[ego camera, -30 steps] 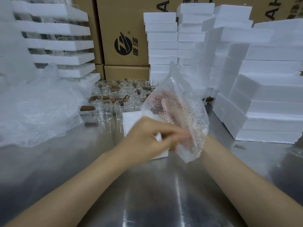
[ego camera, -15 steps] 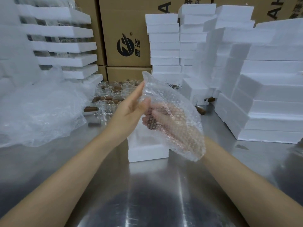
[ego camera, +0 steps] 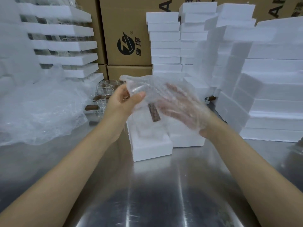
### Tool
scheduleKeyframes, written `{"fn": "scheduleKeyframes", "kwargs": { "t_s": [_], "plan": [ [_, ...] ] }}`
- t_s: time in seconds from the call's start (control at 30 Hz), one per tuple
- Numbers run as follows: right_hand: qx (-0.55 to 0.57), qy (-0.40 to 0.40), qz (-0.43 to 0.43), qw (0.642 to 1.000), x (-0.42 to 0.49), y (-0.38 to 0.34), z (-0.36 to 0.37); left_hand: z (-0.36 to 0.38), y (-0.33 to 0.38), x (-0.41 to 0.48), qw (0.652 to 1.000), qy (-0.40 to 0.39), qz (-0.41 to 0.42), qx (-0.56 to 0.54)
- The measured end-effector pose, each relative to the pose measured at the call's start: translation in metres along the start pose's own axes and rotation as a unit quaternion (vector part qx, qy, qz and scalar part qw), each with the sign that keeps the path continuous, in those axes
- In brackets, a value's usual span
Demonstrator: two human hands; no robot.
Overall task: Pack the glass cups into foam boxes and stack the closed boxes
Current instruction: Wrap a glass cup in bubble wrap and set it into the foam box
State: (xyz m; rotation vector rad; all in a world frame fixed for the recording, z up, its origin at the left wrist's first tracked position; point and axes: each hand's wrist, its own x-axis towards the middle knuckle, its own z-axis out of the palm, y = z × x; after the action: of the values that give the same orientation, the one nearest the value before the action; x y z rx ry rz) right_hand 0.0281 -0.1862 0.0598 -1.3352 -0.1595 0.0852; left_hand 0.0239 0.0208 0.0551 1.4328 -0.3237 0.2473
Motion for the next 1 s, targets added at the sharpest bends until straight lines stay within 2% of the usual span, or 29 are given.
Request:
{"fn": "scheduleKeyframes", "kwargs": {
  "t_s": [0.03, 0.1, 0.17, 0.23, 0.3, 0.37, 0.53, 0.67, 0.77, 0.83, 1.0],
  "plan": [
    [0.044, 0.017, -0.05, 0.998, 0.0, -0.004, -0.002, -0.001, 0.001, 0.001, 0.999, 0.012, -0.016, -0.028],
    [0.139, 0.126, -0.136, 0.973, 0.002, -0.013, -0.008, -0.003, 0.0, 0.003, 0.992, 0.019, -0.055, -0.114],
    [0.184, 0.195, -0.157, 0.95, 0.005, -0.014, -0.015, -0.004, 0.0, 0.003, 0.97, 0.019, -0.092, -0.224],
    [0.165, 0.159, -0.108, 0.968, 0.006, -0.008, -0.016, -0.004, -0.002, 0.002, 0.941, 0.029, -0.115, -0.316],
    [0.079, 0.045, -0.035, 0.995, 0.006, -0.002, -0.009, -0.001, -0.003, 0.0, 0.933, 0.031, -0.122, -0.338],
    [0.003, -0.018, -0.013, 1.0, 0.005, 0.005, 0.0, 0.002, -0.005, -0.001, 0.937, 0.018, -0.13, -0.323],
    [0.007, 0.1, -0.073, 0.992, 0.006, 0.009, 0.0, 0.01, -0.008, -0.006, 0.953, -0.018, -0.168, -0.25],
    [-0.005, 0.138, -0.096, 0.986, 0.002, 0.004, -0.007, 0.015, -0.008, -0.011, 0.964, -0.052, -0.174, -0.193],
    [0.083, 0.155, -0.094, 0.98, 0.001, -0.001, -0.005, 0.017, -0.008, -0.012, 0.975, -0.057, -0.167, -0.138],
    [0.134, 0.113, -0.098, 0.98, 0.001, -0.002, -0.002, 0.015, -0.006, -0.012, 0.982, -0.072, -0.145, -0.096],
    [0.122, -0.021, -0.088, 0.988, 0.001, 0.0, 0.002, 0.011, -0.006, -0.01, 0.992, -0.06, -0.107, 0.013]
  ]
}}
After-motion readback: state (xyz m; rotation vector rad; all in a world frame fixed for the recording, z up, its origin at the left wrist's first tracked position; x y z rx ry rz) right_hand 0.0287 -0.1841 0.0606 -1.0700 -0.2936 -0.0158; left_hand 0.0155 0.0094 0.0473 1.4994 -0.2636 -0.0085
